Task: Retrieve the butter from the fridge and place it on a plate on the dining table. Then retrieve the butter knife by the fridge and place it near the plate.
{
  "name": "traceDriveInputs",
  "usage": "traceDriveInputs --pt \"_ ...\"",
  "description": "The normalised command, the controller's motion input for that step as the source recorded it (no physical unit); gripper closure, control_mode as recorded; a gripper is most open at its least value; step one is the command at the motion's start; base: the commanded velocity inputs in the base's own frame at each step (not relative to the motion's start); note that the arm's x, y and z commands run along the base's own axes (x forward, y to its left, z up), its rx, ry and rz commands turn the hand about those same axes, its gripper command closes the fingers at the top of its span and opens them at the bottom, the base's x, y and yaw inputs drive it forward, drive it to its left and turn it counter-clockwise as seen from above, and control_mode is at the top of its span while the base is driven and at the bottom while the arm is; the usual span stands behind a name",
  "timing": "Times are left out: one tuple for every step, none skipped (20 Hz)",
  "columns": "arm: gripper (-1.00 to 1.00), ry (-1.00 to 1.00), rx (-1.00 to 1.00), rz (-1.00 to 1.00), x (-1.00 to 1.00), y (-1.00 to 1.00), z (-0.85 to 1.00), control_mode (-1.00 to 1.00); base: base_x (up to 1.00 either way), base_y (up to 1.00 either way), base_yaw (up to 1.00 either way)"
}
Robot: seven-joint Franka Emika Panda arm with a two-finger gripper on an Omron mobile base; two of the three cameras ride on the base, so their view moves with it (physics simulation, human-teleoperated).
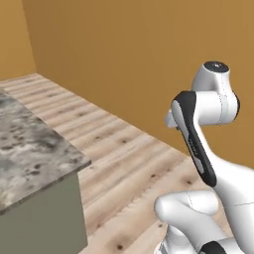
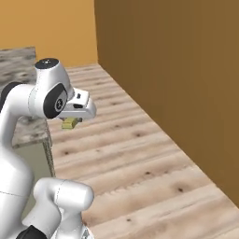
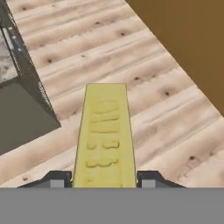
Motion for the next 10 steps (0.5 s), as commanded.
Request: traceDriveInputs --pt "1.00 0.00 0.00 0.00 0.00 0.00 0.00 1.00 0.94 -1.00 0.37" --pt "1.00 0.00 0.00 0.00 0.00 0.00 0.00 1.00 0.96 -1.00 0.37" --pt "1.00 0.00 0.00 0.00 0.00 0.00 0.00 1.00 0.96 -1.00 0.38" --pt "1.00 0.00 0.00 0.00 0.00 0.00 0.00 1.00 0.98 -1.00 0.40" --pt "1.00 0.00 0.00 0.00 0.00 0.00 0.00 1.00 0.98 -1.00 0.42" --pt "1.00 0.00 0.00 0.00 0.00 0.00 0.00 1.00 0.96 -1.00 0.43" --pt "1.00 0.00 0.00 0.00 0.00 0.00 0.00 1.00 0.96 -1.00 0.43" --pt "1.00 0.00 0.00 0.00 0.00 0.00 0.00 1.00 0.95 -1.00 0.43" --pt "1.00 0.00 0.00 0.00 0.00 0.00 0.00 1.00 0.99 -1.00 0.41" --pt "1.00 0.00 0.00 0.00 0.00 0.00 0.00 1.00 1.00 -1.00 0.37"
